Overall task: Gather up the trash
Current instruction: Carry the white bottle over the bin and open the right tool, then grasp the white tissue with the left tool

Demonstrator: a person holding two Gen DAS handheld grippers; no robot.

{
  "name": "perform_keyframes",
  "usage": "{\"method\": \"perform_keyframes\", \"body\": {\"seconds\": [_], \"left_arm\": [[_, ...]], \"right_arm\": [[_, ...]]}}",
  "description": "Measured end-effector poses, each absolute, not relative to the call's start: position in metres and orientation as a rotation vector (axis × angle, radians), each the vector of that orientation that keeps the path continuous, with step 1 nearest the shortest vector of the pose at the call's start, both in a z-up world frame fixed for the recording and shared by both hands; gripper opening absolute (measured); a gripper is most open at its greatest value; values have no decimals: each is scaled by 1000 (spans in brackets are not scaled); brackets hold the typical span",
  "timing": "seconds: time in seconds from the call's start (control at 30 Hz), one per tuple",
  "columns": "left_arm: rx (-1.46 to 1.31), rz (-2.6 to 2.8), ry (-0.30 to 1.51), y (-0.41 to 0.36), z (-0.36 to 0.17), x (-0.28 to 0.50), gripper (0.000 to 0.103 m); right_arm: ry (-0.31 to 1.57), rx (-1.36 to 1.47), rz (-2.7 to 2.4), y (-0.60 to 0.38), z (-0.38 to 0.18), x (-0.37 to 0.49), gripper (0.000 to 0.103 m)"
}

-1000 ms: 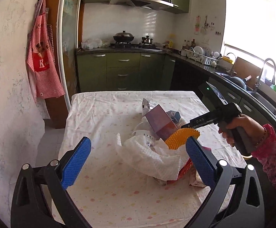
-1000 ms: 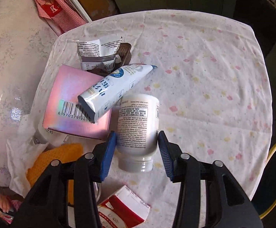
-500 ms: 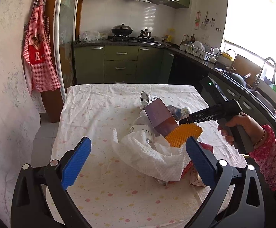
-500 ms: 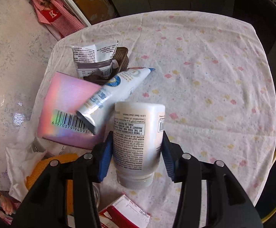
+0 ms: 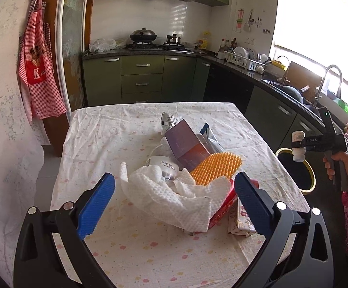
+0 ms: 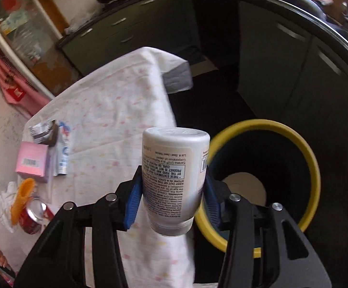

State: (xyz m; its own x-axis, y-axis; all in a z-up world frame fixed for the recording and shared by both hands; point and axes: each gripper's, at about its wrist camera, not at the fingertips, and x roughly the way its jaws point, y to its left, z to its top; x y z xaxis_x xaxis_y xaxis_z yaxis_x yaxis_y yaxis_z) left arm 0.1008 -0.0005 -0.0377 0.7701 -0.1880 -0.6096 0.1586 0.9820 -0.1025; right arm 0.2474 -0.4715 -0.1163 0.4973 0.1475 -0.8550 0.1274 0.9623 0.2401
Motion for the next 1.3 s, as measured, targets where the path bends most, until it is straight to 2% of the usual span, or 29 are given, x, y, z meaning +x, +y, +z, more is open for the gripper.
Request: {"method": "perform_keyframes", "body": {"seconds": [0.27,0.3,0.33,0.37,0.63,0.97,1.3], "left_arm": [[-18,-218,674,-20,-35,104,98],[-14,-220,675,-22,-36,103,98],[-10,-222,676,-23,-36,103,98],[-9,-223,677,-24,-36,103,98],[-15,-210,686,-17,-37,104,98],[83,-293,711,-22,-42,110,98],[-34,-334,806,19,-57,130,97]], "right_arm": [[1155,343,-172,-540,-182,244,46],[1155,346,-184,-544,-185,245,53],[1150,344,-202,-546,-187,245,66],[1136,334,-218,-547,-186,244,69],[1040,285,-169,-515,-165,208,70],[1013,257,-64,-481,-151,170,70],[1023,222,-31,-460,-154,174,70]]}}
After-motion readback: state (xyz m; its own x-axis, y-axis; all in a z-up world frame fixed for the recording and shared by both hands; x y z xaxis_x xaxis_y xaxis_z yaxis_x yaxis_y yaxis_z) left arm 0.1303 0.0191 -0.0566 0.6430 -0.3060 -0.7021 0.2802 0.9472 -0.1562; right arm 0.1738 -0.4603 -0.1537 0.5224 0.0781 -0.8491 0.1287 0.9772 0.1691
